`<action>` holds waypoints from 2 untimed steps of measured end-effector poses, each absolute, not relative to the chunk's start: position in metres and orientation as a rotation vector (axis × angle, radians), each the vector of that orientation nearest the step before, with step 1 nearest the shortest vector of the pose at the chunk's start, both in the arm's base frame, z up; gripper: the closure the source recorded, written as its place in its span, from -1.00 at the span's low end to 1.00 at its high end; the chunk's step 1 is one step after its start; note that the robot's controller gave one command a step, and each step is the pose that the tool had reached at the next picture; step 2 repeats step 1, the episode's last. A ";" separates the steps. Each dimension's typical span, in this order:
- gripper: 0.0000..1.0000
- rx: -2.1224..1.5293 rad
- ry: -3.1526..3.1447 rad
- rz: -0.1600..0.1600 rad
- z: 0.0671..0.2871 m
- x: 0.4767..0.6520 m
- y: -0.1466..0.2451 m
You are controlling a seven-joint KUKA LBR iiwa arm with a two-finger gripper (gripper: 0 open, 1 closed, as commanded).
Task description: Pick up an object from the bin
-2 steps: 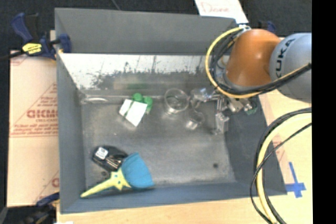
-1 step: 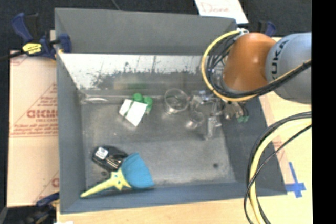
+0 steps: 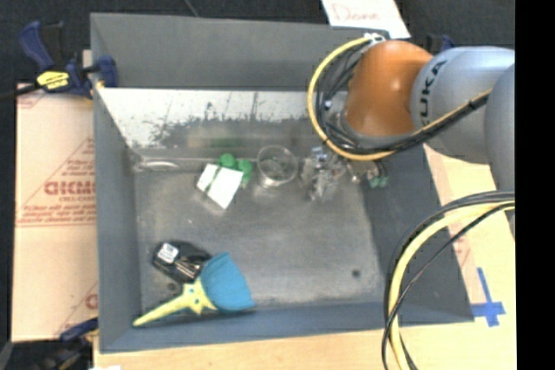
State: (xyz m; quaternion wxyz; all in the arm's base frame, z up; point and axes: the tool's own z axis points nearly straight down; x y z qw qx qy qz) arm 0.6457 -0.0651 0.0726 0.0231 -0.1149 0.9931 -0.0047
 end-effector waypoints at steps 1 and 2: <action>1.00 -0.355 3.075 -0.015 0.073 0.646 -0.065; 1.00 -0.355 3.075 -0.015 0.073 0.646 -0.065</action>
Offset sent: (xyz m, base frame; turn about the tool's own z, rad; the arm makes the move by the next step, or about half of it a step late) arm -0.0053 -0.0062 0.0534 0.0746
